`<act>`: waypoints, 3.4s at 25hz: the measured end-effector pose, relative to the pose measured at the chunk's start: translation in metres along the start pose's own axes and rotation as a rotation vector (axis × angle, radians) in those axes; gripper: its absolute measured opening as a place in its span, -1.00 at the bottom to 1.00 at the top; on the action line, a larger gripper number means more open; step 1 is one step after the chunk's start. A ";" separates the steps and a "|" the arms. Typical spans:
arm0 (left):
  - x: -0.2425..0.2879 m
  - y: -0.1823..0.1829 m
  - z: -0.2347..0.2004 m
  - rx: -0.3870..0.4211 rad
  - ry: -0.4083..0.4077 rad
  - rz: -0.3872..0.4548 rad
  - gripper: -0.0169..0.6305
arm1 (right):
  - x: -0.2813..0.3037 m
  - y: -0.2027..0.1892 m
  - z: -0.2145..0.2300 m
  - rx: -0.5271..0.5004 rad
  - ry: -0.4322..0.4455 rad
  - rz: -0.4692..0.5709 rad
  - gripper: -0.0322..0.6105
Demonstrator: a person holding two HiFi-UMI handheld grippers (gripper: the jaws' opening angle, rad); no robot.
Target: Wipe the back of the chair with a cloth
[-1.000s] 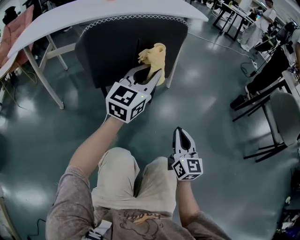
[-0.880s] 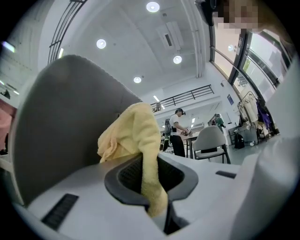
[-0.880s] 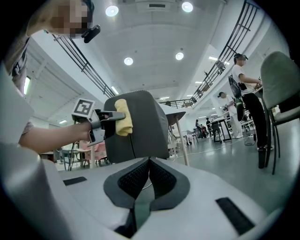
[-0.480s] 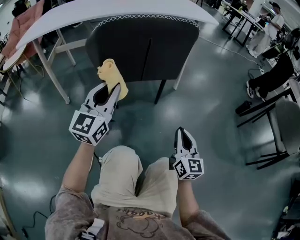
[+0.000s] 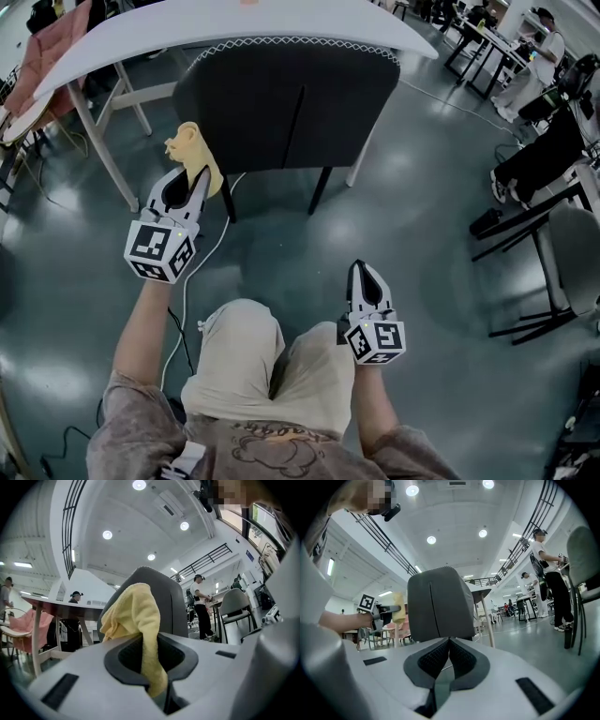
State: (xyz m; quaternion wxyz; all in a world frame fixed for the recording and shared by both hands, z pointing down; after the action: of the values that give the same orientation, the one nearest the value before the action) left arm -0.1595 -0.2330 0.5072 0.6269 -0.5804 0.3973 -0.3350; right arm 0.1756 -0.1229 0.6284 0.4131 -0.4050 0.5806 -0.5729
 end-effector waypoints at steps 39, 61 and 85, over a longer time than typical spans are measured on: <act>0.158 -0.023 0.102 0.001 -0.282 -0.067 -0.75 | -0.007 -0.005 0.007 -0.027 -0.052 -0.018 -0.82; 0.235 -0.058 0.203 -0.009 -0.419 -0.129 -0.75 | -0.028 -0.016 0.024 -0.023 -0.121 -0.034 -0.82; 0.121 -0.041 0.141 0.017 -0.387 -0.055 -0.75 | -0.020 -0.018 0.018 -0.007 -0.091 -0.025 -0.82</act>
State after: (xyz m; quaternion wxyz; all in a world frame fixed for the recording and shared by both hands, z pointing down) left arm 0.0224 -0.2787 0.5365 0.6871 -0.6393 0.2506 -0.2374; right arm 0.1993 -0.1108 0.6464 0.4305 -0.4394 0.5581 -0.5569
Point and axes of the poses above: the fingertips, and each gripper's own axes: x forward along the fingers, z to its right, y out of its top, the point moved 4 cm from there along -x, backward along the fingers, and after that the axes turned 8 degrees about -x, right-handed, at the moved point
